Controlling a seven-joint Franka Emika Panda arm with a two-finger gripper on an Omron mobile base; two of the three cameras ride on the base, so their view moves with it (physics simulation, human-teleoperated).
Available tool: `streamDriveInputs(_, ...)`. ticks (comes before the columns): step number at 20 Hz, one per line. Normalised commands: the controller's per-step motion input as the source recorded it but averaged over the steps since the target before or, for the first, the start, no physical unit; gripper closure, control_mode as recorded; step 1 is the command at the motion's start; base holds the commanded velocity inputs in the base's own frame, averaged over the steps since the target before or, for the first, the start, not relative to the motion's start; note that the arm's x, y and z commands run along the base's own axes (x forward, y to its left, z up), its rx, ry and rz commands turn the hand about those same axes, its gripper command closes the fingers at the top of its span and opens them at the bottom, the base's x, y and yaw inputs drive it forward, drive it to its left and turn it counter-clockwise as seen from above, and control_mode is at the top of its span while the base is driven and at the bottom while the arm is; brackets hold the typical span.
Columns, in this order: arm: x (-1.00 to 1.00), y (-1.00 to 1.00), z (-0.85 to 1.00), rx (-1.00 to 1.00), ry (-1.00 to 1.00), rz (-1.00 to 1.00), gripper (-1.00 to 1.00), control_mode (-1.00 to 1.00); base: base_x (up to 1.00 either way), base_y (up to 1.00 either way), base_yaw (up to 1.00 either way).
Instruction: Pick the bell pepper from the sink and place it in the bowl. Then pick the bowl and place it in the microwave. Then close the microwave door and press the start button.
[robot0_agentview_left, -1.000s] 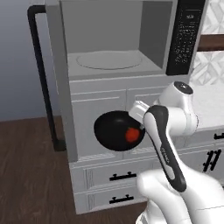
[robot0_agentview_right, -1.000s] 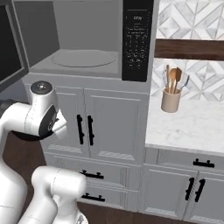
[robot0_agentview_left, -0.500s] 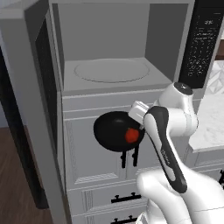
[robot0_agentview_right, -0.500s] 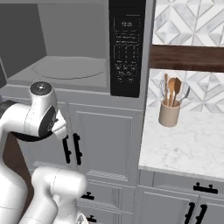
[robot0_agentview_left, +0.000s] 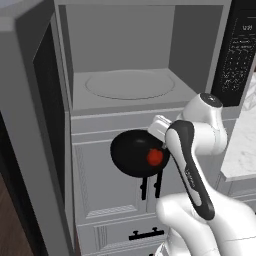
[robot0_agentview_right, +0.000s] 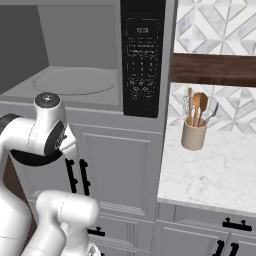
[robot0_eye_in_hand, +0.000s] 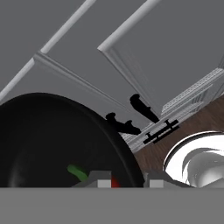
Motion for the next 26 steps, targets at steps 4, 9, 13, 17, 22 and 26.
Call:
streamDriveInputs(4,0.0,0.0,0.0,0.0,0.0,0.0,1.0,1.0,-0.01,0.15,0.01)
streamDriveInputs(9,0.0,0.0,0.0,0.0,0.0,0.0,1.0,1.0,0.01,0.1,0.0)
streamDriveInputs(13,0.0,0.0,0.0,0.0,0.0,0.0,1.0,1.0,0.02,0.0,0.01)
streamDriveInputs(17,-0.43,0.0,0.17,0.04,-0.07,0.02,1.0,-1.0,0.0,0.0,0.0)
streamDriveInputs(22,-0.66,-0.15,0.95,0.14,0.0,0.0,1.0,-1.0,0.0,0.0,0.0)
streamDriveInputs(26,-0.21,-0.36,0.88,0.06,0.0,-0.01,1.0,-1.0,0.0,0.0,0.0)
